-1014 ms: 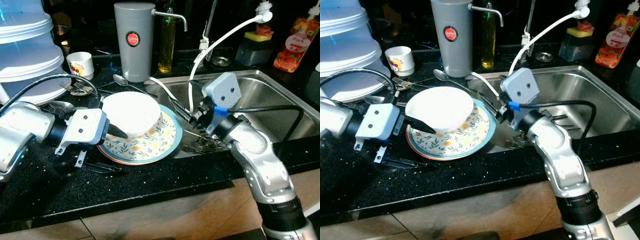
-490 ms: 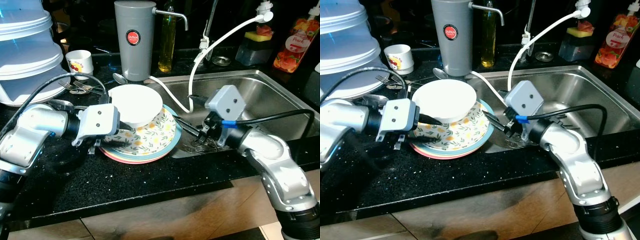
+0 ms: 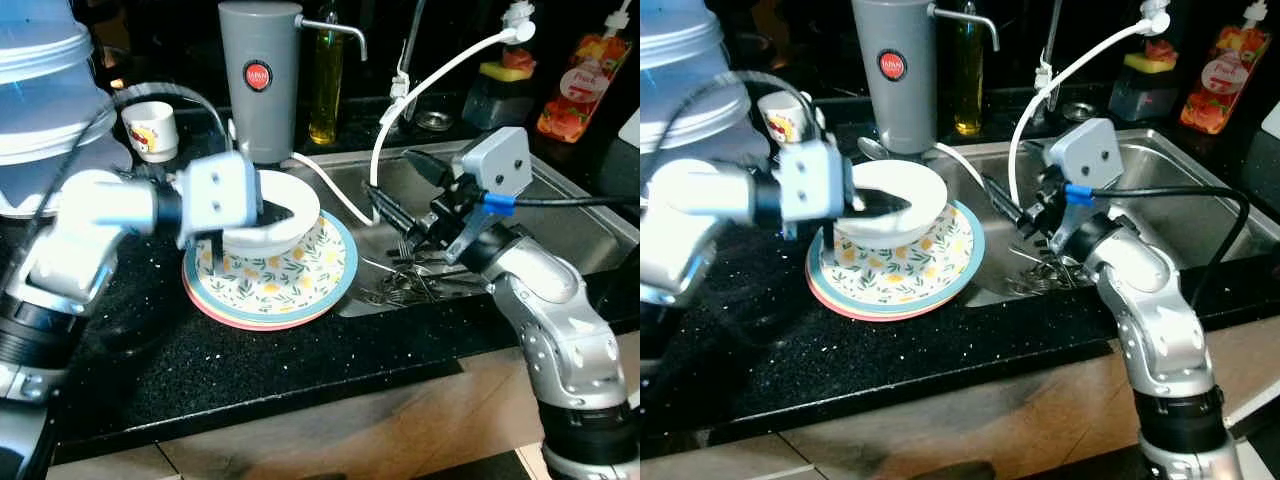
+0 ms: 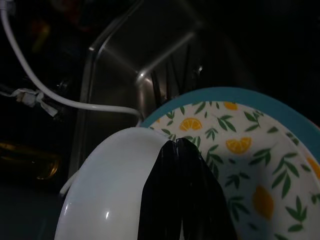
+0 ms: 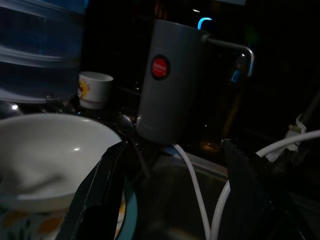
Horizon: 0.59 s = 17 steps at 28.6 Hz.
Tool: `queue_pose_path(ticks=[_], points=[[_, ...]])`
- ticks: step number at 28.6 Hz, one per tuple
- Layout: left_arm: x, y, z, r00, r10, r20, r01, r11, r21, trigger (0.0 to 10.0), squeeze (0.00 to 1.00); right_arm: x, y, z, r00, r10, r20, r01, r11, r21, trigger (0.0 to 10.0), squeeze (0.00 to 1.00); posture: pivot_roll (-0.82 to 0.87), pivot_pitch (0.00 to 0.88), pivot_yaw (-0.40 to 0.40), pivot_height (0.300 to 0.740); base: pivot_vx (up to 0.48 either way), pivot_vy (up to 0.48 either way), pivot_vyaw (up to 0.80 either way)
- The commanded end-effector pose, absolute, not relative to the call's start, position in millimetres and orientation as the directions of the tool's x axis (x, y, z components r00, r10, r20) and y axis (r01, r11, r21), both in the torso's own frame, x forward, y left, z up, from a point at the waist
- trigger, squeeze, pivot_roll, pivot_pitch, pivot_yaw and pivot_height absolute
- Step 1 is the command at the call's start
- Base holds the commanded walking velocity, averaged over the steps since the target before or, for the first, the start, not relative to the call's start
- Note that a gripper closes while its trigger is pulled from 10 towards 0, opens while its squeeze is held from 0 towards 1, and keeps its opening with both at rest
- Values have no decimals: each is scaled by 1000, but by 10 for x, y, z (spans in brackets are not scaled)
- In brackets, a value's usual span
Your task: Kitchen organization
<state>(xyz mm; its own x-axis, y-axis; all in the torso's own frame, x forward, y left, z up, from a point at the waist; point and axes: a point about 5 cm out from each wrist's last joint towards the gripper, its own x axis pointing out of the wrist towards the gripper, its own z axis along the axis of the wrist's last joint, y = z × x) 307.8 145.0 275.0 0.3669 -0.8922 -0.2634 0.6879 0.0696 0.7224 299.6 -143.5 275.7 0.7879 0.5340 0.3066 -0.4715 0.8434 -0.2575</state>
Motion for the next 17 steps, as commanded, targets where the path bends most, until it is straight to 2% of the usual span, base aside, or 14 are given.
queue_pose_path(ticks=[1, 2, 3, 4, 5, 6, 7, 8, 9, 10, 14, 15, 17], points=[[3108, 1445, 2914, 408, -900, -155, 654, 169, 737, 10000, 0, 3025, -1409, 2742, 799, 524, 295, -475, 851, -225, 10000, 8, 4, 0, -7, 740, 0, 0, 0], [3137, 1453, 3009, 434, -897, -82, 639, 242, 730, 10000, 0, 3029, -1378, 2737, 795, 531, 292, -486, 847, -215, 10000, 435, 4, 0, -7, 740, 0, 0, 0], [3162, 1477, 3152, 456, -890, 22, 626, 339, 703, 10000, 0, 3033, -1325, 2723, 787, 549, 281, -508, 836, -208, 10000, 706, 8, 0, -9, 740, 0, 0, 0], [3162, 1477, 3152, 456, -890, 22, 626, 339, 703, 10000, 0, 3033, -1325, 2723, 787, 549, 281, -508, 836, -208, 10000, 706, 8, 0, -9, 740, 0, 0, 0], [3184, 1528, 3317, 482, -863, 150, 607, 452, 654, 10000, 0, 3049, -1258, 2699, 777, 573, 260, -541, 820, -189, 10000, 1000, 8, 0, -9, 740, 0, 0, 0], [3184, 1528, 3317, 482, -863, 150, 607, 452, 654, 10000, 0, 3049, -1258, 2699, 777, 573, 260, -541, 820, -189, 10000, 1000, 8, 0, -9, 740, 0, 0, 0], [3193, 1596, 3460, 501, -824, 264, 590, 549, 593, 10000, 0, 3059, -1185, 2678, 762, 601, 240, -578, 799, -167, 10000, 1000, 13, 0, -15, 740, 0, 0, 0], [3193, 1596, 3460, 501, -824, 264, 590, 549, 593, 10000, 0, 3059, -1185, 2678, 762, 601, 240, -578, 799, -167, 10000, 1000, 13, 0, -15, 740, 0, 0, 0], [3210, 1698, 3598, 530, -757, 382, 558, 651, 514, 10000, 0, 3082, -1089, 2657, 744, 632, 216, -619, 774, -131, 10000, 1000, 13, 0, -15, 740, 0, 0, 0], [3246, 1941, 3732, 605, -599, 524, 460, 800, 385, 10000, 0, 3189, -931, 2613, 739, 651, 172, -654, 755, -48, 10000, 0, 22, 0, -24, 740, 0, 0, 0], [3271, 2089, 3749, 655, -500, 566, 374, 866, 331, 10000, 0, 3299, -865, 2571, 758, 639, 128, -645, 764, 10, 10000, 0, 30, 0, -29, 740, 0, 0, 0], [3275, 2147, 3734, 682, -452, 575, 318, 891, 323, 10000, 0, 3385, -850, 2535, 781, 618, 89, -624, 778, 73, 10000, 0, 37, 0, -35, 740, 0, 0, 0], [3272, 2179, 3732, 693, -427, 581, 293, 903, 314, 10000, 0, 3442, -857, 2495, 797, 602, 55, -604, 789, 116, 10000, 0, 44, 0, -41, 740, 0, 0, 0]])
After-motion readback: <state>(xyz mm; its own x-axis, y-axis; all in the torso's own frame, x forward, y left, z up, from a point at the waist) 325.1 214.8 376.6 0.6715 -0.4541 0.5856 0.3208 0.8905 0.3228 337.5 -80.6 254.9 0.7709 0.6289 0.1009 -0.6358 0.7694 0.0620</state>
